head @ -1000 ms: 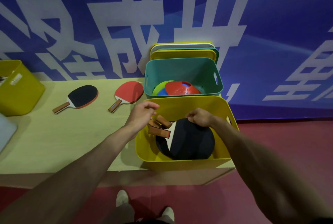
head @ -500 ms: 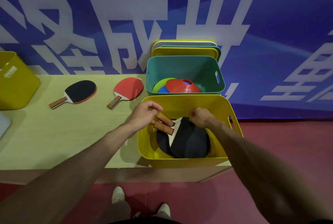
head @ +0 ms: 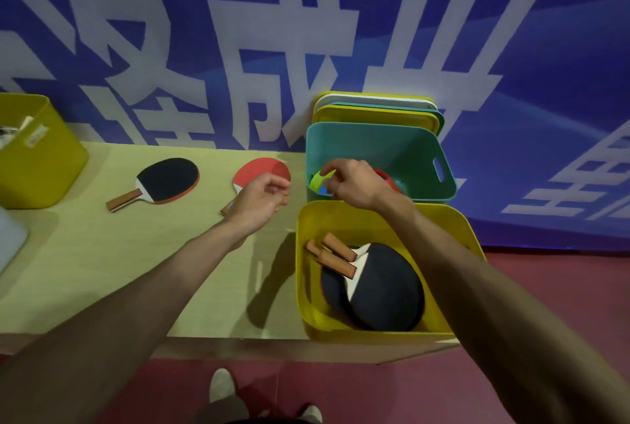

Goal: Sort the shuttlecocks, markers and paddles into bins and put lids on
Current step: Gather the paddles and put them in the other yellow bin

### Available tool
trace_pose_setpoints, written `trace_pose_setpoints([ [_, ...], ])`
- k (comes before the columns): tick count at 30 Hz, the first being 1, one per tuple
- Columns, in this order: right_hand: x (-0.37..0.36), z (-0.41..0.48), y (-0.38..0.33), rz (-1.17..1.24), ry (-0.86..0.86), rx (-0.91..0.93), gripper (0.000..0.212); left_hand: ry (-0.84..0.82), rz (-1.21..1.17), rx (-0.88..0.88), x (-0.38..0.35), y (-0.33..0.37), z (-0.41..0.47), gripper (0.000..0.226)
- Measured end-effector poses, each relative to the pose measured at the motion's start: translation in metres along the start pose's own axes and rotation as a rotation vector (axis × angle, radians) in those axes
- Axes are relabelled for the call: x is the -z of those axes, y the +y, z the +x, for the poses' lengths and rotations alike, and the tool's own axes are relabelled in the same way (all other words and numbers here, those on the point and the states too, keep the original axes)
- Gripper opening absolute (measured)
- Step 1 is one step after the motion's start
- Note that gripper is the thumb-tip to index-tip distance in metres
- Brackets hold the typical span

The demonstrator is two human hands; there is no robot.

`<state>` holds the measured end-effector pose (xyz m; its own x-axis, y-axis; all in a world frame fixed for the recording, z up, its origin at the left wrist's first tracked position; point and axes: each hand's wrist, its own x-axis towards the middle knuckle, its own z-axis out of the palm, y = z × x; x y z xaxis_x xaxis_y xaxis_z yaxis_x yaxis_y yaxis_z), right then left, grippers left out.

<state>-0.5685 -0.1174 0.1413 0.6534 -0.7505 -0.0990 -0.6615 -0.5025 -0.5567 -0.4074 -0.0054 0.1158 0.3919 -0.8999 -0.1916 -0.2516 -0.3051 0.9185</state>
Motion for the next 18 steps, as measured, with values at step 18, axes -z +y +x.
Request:
trace_pose_setpoints([
  [18, -0.15, 0.164, -0.146, 0.027, -0.34, -0.061, 0.036, 0.332, -0.028, 0.267, 0.221, -0.13, 0.067, 0.022],
])
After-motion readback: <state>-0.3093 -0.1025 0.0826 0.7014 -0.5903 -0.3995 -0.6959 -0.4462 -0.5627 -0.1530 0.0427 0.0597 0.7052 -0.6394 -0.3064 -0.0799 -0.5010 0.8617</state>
